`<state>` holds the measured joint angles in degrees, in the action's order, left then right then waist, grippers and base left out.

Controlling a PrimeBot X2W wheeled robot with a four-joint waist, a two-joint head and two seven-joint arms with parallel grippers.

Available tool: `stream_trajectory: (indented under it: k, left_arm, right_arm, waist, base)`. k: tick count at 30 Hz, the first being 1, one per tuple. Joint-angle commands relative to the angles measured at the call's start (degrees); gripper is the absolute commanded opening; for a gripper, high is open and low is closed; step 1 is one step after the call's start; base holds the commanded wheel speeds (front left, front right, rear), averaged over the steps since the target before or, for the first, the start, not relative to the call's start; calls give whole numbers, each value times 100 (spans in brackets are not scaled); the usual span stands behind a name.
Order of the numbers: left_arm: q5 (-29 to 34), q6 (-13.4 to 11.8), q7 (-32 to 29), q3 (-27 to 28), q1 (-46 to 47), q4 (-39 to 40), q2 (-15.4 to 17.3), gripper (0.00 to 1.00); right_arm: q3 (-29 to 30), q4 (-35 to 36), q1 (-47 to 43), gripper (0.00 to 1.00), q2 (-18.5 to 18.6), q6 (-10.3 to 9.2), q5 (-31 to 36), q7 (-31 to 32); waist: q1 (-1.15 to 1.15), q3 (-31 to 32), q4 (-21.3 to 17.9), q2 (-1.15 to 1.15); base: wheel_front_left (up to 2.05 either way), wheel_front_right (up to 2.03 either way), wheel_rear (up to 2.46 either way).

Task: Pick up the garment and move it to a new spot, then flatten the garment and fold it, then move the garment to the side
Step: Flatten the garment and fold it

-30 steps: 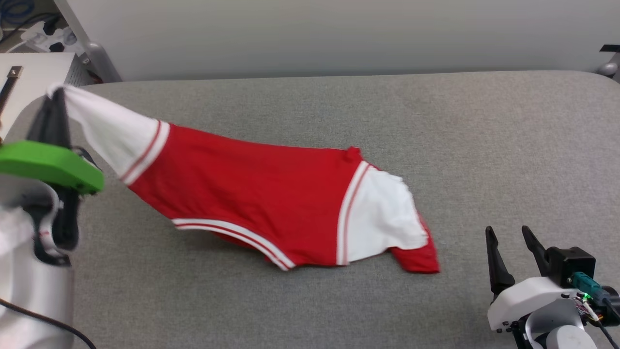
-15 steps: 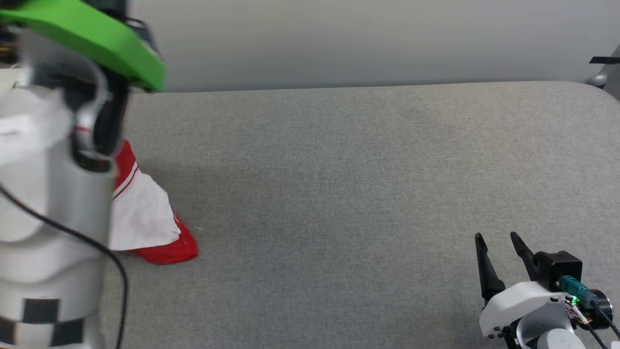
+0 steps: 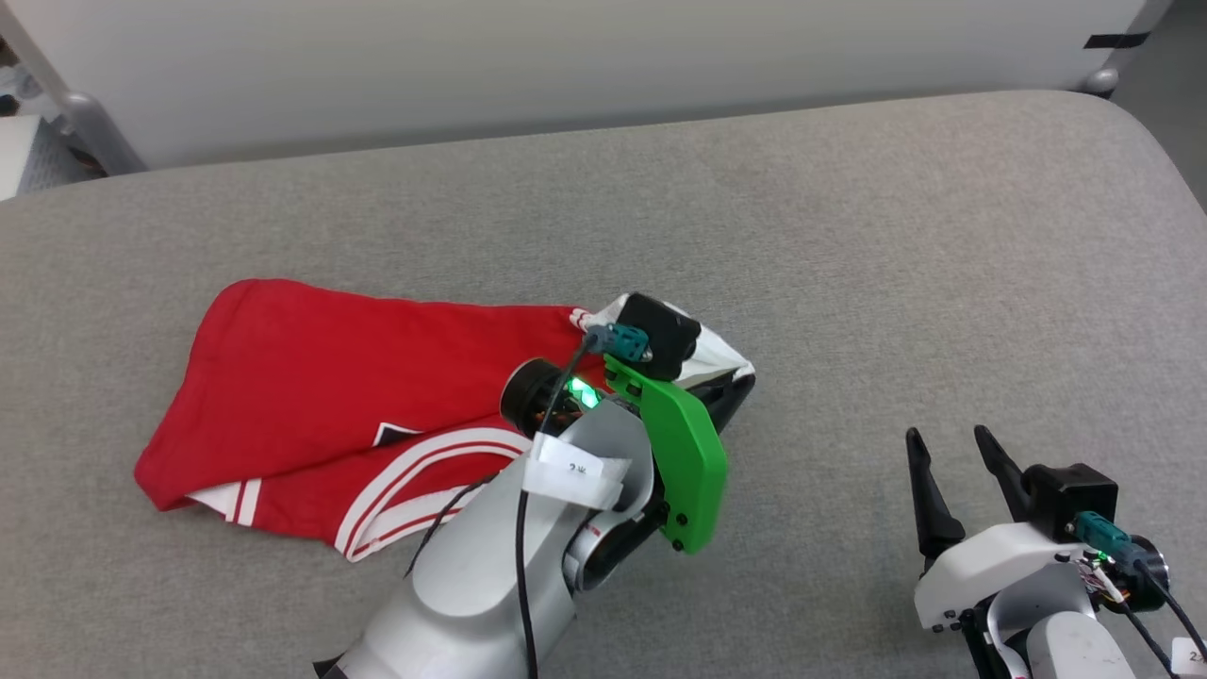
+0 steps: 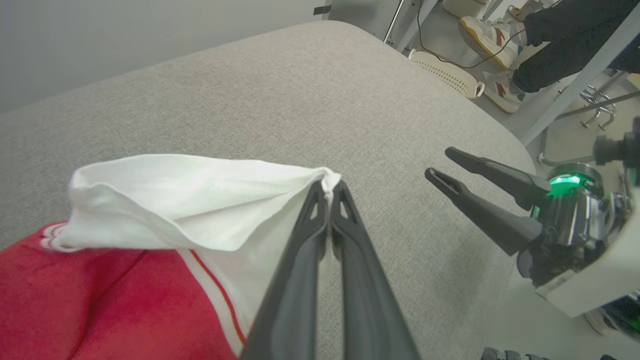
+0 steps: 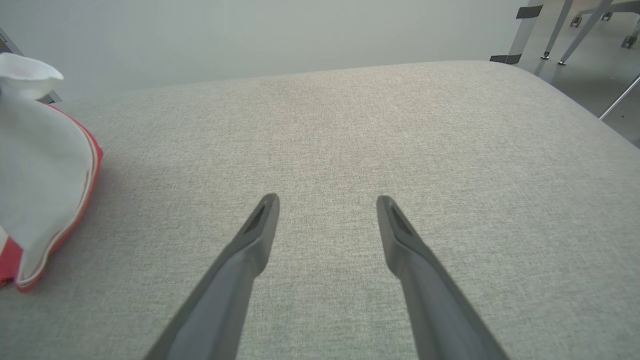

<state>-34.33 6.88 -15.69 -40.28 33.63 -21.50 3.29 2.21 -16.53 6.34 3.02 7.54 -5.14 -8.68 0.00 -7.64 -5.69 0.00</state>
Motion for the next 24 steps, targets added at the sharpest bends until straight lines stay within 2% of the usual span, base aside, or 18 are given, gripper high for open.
stream_trajectory:
  k: [1, 5, 6, 7, 11, 14, 24]
  left_arm:
    - [-9, 21, 116, -120, 71, -164, -29, 0]
    - [-320, -102, 501, -594, 289, -461, -38, 0]
    - [-399, -187, 615, -715, 374, -529, -39, 26]
    - [-449, -251, 706, -813, 447, -586, -39, 100]
    - [-756, -400, 966, -1169, 711, -818, -40, 100]
    - [-925, -461, 1115, -1323, 867, -1046, -40, 100]
    - [-1187, -483, 1849, -1195, 1172, -1639, 7, 100]
  right_arm:
    - [-60, -59, 104, 100, -12, -5, -66, -64]
    - [-226, -221, 215, 100, -13, -5, -175, -161]
    - [-273, -261, 245, 100, -13, -5, -197, -185]
    - [-298, -291, 268, 100, -13, -5, -212, -205]
    - [-325, -398, 345, 100, -13, -5, -255, -292]
    - [-282, -436, 371, 100, -13, -5, -241, -348]
    - [-1, -250, 230, 100, -13, -5, 44, -270]
  waist:
    - [0, -255, -295, 0]
    - [0, -379, -540, 0]
    - [0, -408, -594, 0]
    - [0, -426, -623, 0]
    - [0, -464, -647, 0]
    - [0, -413, -522, 0]
    - [0, 120, 318, 0]
  base:
    - [0, 0, 0]
    - [0, 0, 0]
    - [0, 0, 0]
    - [0, 0, 0]
    - [0, 0, 0]
    - [0, 0, 0]
    - [0, 0, 0]
